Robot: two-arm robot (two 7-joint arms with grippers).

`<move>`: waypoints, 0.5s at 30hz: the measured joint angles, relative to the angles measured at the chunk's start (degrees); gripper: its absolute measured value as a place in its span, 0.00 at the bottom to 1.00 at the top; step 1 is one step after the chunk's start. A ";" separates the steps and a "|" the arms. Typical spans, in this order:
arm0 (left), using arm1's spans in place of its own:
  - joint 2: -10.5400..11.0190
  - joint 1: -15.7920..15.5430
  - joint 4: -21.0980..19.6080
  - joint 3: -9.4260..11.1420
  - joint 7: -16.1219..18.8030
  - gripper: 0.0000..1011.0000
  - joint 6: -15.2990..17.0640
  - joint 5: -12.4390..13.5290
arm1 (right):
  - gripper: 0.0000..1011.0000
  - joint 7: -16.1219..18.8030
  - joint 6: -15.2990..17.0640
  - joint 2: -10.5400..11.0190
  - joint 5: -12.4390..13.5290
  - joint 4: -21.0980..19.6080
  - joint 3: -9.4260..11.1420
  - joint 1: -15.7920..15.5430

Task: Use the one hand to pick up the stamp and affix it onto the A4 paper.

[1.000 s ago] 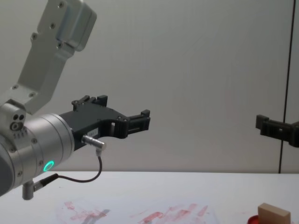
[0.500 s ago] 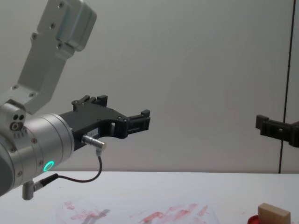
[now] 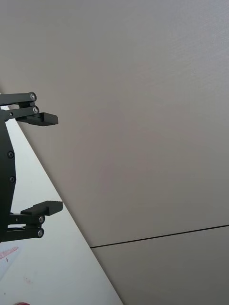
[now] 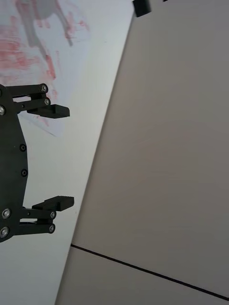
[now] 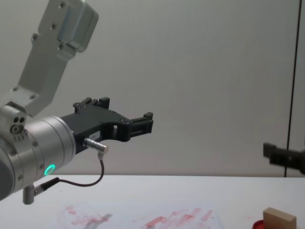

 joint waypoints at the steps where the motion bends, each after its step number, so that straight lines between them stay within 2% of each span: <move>1: 0.00 0.00 0.00 0.00 0.00 0.99 0.00 0.00 | 0.99 0.90 0.47 0.33 0.03 0.37 0.14 -0.04; 15: 0.00 0.00 0.00 0.00 0.00 0.99 0.00 0.00 | 0.99 8.45 3.19 2.64 -0.29 5.60 1.01 0.75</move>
